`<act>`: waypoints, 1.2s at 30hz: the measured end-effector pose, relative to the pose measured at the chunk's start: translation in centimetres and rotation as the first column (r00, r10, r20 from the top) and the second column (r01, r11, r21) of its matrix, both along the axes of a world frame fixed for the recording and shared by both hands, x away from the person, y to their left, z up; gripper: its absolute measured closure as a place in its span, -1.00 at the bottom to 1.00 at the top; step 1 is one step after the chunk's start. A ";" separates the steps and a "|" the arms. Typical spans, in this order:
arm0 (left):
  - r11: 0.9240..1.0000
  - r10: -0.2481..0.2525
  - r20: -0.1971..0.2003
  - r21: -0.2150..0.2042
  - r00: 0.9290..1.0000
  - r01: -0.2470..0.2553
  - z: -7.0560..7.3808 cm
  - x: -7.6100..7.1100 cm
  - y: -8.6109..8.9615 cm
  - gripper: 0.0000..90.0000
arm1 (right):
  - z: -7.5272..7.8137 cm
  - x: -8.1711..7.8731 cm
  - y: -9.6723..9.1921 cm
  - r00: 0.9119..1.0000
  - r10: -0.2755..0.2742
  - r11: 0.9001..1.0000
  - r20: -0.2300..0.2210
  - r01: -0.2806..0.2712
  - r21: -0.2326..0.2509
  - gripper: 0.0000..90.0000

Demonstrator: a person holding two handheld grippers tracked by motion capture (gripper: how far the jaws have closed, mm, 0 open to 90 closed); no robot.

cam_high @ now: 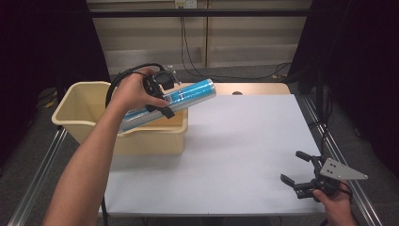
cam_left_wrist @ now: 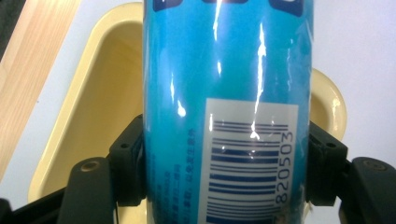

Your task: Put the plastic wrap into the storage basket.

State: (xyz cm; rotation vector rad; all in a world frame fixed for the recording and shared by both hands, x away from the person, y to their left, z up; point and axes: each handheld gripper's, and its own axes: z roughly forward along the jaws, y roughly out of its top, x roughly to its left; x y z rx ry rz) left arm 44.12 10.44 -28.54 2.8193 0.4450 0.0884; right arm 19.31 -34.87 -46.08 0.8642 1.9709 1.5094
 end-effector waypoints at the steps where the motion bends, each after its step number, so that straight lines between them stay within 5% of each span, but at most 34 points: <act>1: 1.000 0.000 0.005 -0.001 1.000 0.000 0.0 0.0 0.0 -0.29 | 0.0 0.0 0.0 1.000 -0.002 1.000 -0.001 0.002 0.001 -0.99; 8: 0.999 -0.035 0.057 0.021 0.998 0.034 -0.3 0.2 0.2 -0.29 | 0.0 0.0 0.0 1.000 0.001 1.000 0.001 -0.001 0.001 -0.99; 36: 0.991 -0.119 0.055 0.063 0.991 0.116 -1.4 0.8 0.7 -0.29 | -0.1 0.0 0.1 1.000 0.006 1.000 0.001 -0.005 -0.005 -0.99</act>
